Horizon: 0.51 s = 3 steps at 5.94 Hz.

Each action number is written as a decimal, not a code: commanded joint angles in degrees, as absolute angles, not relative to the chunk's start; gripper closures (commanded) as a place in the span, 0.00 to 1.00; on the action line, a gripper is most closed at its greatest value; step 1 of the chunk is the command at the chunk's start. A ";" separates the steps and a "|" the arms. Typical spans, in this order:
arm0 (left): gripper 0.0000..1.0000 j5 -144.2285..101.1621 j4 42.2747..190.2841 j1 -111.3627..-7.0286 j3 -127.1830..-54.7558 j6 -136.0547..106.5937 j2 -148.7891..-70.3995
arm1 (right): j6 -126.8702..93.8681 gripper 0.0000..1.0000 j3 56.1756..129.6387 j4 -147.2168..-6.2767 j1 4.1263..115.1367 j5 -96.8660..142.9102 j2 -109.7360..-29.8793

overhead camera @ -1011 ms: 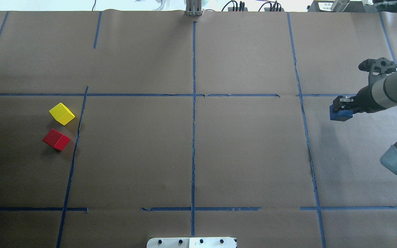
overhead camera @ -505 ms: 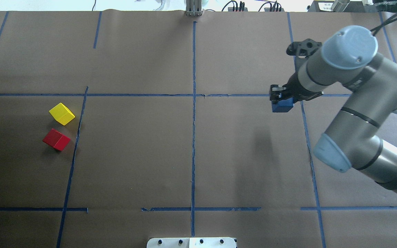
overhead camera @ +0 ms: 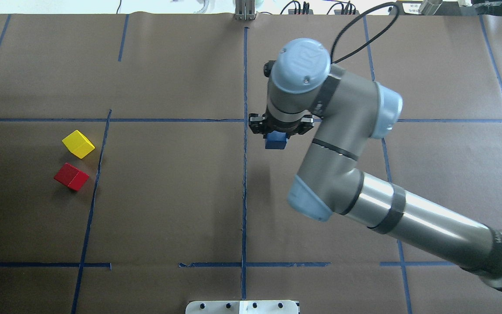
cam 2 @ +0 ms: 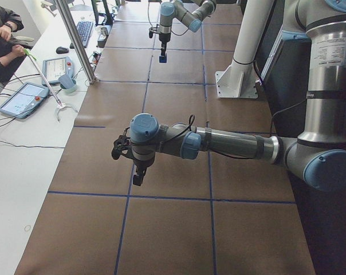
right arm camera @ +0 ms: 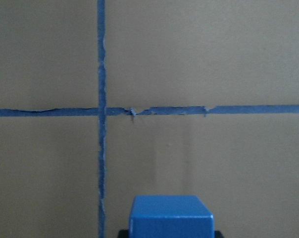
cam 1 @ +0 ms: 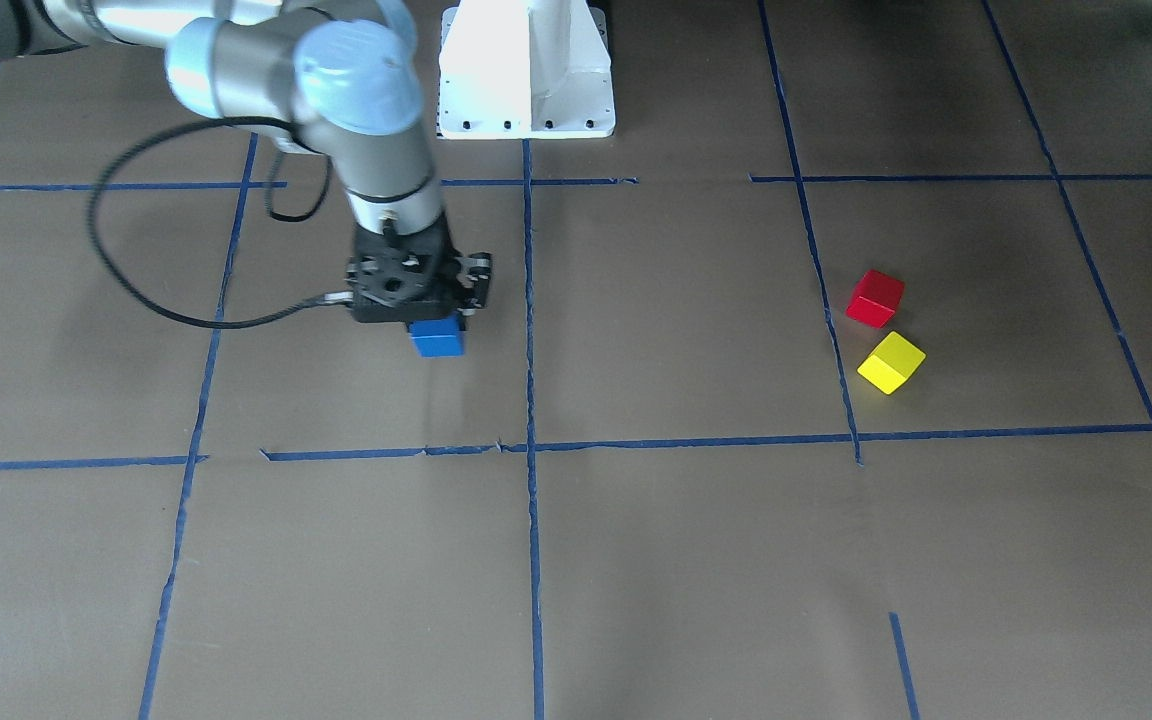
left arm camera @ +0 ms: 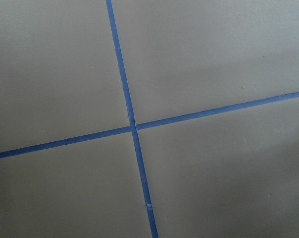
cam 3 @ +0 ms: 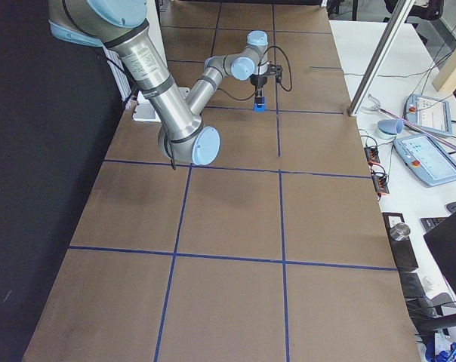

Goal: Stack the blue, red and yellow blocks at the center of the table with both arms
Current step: 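Carry the blue cube with the right gripper to the table center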

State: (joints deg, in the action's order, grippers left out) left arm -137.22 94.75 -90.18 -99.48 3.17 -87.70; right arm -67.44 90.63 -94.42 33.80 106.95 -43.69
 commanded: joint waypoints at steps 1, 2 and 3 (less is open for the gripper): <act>0.00 -137.29 94.75 -90.09 -99.23 3.16 -87.71 | -71.88 0.98 82.73 -92.65 29.11 102.85 -38.50; 0.00 -137.29 94.83 -90.00 -99.05 3.25 -87.80 | -72.24 0.96 79.22 -88.11 28.57 102.40 -38.58; 0.00 -137.29 94.83 -90.00 -99.05 3.25 -87.72 | -72.25 0.92 77.62 -86.33 28.65 102.39 -38.58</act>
